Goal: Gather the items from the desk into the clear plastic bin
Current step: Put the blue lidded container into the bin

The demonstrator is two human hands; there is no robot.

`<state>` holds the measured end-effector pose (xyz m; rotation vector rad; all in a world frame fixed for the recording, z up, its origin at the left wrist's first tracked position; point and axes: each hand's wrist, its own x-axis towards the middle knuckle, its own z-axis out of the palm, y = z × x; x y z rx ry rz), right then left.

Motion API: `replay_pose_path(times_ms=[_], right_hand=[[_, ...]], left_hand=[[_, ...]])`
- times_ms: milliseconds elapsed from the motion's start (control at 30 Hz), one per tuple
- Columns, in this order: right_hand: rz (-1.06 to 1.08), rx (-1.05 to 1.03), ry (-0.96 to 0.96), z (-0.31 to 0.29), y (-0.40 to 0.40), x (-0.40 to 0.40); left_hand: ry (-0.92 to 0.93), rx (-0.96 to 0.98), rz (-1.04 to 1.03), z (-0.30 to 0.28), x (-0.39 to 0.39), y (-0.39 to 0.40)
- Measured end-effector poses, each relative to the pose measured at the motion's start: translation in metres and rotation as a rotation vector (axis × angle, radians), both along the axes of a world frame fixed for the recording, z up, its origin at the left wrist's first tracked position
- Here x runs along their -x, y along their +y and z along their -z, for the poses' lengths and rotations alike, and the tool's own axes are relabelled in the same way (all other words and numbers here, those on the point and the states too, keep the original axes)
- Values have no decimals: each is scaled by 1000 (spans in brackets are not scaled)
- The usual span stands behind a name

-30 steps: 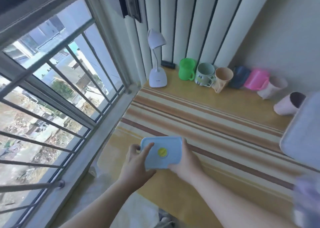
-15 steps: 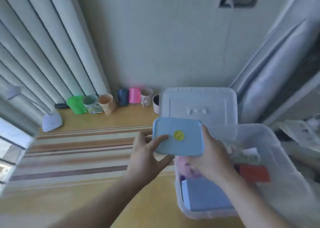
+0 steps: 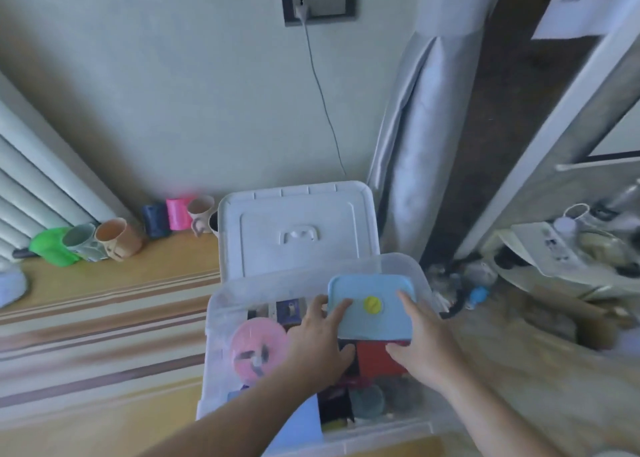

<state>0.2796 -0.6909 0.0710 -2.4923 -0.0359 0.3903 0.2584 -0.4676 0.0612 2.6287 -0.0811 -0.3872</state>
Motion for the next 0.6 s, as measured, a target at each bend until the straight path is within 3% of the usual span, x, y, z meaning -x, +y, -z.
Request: replay_pose_path(times_ms=[100, 300, 467, 600], right_hand=[[2, -48, 4, 7, -2, -1], [-63, -60, 21, 5, -8, -19], [-184, 113, 208, 5, -3, -33], [-281, 291, 192, 0, 3, -37]], left_hand=[[16, -88, 13, 5, -3, -4], [5, -71, -98, 14, -9, -14], [89, -299, 72, 12, -13, -7], [-94, -277, 83, 5, -25, 9]])
